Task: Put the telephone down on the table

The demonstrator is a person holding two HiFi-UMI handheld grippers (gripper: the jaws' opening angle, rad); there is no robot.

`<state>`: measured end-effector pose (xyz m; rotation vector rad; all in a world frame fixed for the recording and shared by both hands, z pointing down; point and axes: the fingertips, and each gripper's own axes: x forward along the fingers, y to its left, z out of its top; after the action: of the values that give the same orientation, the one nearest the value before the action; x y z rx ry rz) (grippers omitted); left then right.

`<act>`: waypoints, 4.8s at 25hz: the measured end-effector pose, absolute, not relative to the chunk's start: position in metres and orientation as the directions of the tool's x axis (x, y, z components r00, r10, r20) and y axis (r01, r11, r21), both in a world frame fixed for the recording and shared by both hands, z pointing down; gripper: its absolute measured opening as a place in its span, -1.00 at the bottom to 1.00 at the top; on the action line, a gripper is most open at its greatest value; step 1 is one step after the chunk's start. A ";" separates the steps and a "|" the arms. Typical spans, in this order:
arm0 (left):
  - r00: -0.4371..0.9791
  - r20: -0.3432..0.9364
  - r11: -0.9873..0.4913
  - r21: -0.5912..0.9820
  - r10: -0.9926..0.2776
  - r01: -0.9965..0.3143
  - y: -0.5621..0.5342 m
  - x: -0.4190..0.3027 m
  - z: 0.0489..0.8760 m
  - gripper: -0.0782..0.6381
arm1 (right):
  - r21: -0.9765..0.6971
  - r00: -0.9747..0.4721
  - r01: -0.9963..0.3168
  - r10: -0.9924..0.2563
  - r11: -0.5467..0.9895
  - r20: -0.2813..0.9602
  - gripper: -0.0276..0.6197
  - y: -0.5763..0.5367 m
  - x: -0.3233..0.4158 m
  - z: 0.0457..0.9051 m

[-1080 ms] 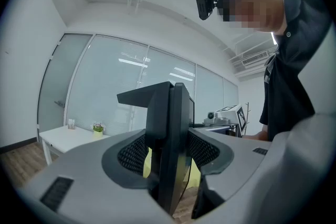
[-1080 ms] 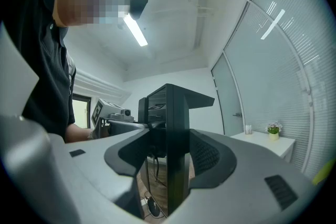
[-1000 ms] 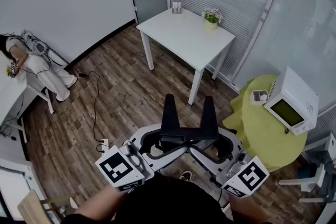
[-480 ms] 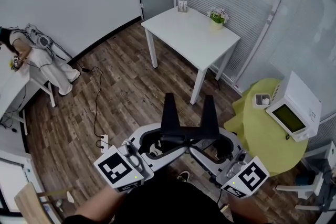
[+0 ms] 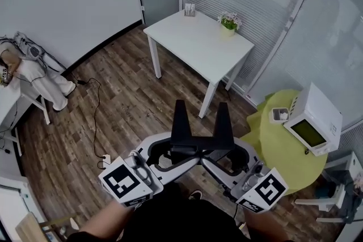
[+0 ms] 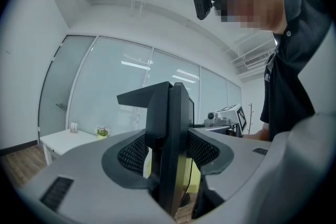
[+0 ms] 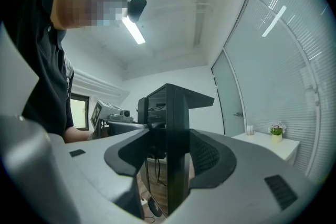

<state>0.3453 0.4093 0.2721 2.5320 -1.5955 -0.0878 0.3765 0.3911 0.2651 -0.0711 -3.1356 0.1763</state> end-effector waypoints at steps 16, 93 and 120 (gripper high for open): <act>0.472 0.030 -0.463 0.144 -0.881 -0.875 0.390 0.216 0.277 -0.11 | -0.126 -1.000 0.019 0.020 0.992 0.006 -0.16 0.371 0.246 0.269; 0.633 0.037 -0.614 0.206 -0.773 -0.762 0.043 -0.175 0.296 -0.11 | -0.182 -0.988 -0.155 -0.155 0.971 0.013 -0.16 0.029 -0.141 0.287; 0.718 0.067 -0.688 0.236 -0.693 -0.687 -0.036 -0.216 0.318 -0.11 | -0.218 -0.963 -0.270 -0.269 0.938 0.031 -0.16 -0.047 -0.181 0.310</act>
<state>-0.2159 -0.0361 0.3178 2.6797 -1.0957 -0.0407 -0.1808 -0.0470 0.3096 0.4299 -3.0915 0.3475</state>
